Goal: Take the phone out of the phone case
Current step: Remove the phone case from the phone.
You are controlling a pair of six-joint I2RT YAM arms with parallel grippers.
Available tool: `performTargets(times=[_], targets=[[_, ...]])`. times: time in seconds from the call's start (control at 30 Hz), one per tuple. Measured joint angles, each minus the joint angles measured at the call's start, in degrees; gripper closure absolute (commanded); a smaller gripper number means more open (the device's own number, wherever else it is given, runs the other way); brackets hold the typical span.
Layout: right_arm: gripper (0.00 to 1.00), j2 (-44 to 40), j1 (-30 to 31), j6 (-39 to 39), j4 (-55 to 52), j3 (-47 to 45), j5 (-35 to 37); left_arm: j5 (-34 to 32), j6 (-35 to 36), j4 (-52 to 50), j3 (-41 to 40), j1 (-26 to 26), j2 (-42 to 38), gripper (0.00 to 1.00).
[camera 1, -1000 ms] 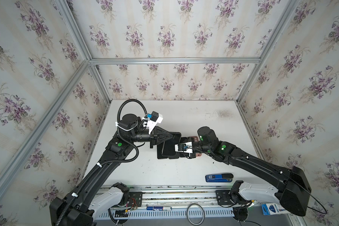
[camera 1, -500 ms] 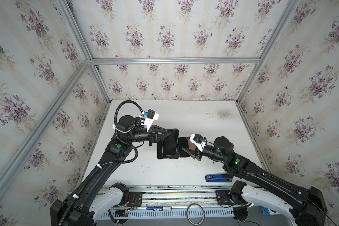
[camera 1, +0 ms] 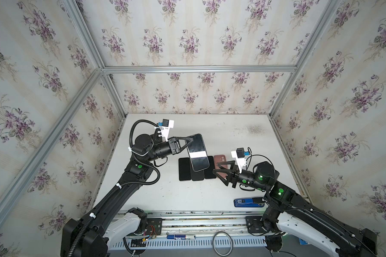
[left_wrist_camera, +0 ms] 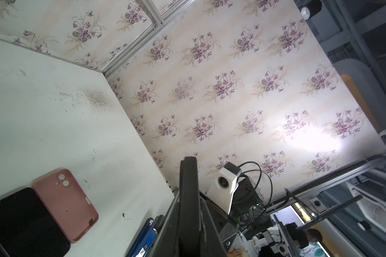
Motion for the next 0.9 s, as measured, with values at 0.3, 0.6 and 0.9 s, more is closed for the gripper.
performTargets(times=[0.3, 0.6, 0.9], targets=[[0.38, 4.1, 0.0, 10.7, 14.3, -4.9, -4.6, -5.4, -12.7, 11.7, -4.5, -1.9, 1.1, 1.0], [0.38, 6.6, 0.0, 14.4, 22.2, -6.0, -4.9, -6.6, -13.9, 15.2, -4.8, -3.2, 1.6, 1.0], [0.38, 8.4, 0.0, 14.8, 24.3, -6.0, -4.8, -7.0, -14.8, 17.2, -5.6, -3.6, 2.2, 1.0]])
